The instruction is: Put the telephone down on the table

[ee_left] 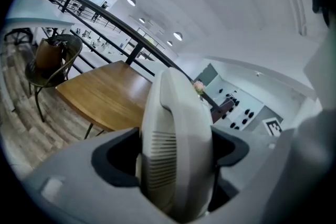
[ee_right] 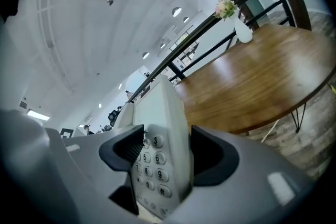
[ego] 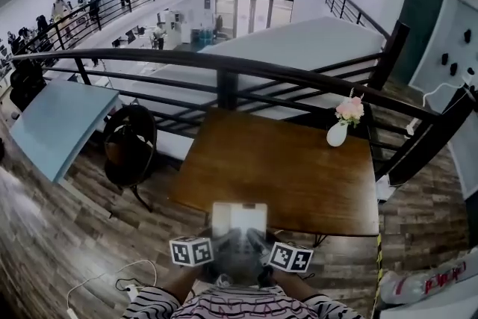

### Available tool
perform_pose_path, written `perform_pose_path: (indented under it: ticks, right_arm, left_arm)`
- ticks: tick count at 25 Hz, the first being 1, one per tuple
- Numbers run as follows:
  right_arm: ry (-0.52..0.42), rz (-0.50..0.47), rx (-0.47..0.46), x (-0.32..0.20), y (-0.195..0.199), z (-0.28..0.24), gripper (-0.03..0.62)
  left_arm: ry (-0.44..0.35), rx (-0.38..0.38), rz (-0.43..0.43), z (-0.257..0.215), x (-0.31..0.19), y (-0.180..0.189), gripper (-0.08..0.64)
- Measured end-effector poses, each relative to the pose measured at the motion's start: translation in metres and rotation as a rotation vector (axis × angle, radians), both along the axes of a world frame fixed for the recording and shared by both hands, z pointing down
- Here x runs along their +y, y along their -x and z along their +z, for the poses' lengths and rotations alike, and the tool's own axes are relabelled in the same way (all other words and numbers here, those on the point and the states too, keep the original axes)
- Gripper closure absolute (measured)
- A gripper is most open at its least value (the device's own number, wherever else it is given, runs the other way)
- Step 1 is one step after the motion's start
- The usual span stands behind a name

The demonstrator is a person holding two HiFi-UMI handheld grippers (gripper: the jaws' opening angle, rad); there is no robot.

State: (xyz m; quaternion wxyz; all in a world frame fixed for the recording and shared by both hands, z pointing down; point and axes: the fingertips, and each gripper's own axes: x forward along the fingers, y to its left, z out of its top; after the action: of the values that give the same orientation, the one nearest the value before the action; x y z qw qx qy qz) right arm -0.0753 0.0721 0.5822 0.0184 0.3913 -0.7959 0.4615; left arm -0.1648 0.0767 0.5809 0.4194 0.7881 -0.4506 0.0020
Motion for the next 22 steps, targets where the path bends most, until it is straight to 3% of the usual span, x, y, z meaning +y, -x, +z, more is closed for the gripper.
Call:
perform_pose_path:
  ticks: [12, 22]
  right_arm:
    - [0.016, 0.042, -0.001, -0.063, 0.038, 0.013, 0.321]
    - [0.017, 0.037, -0.009, -0.168, 0.001, 0.017, 0.321]
  left_arm:
    - [0.014, -0.016, 0.031, 0.015, -0.067, 0.041, 0.169]
    - [0.018, -0.007, 0.036, 0.016, -0.171, 0.001, 0.169]
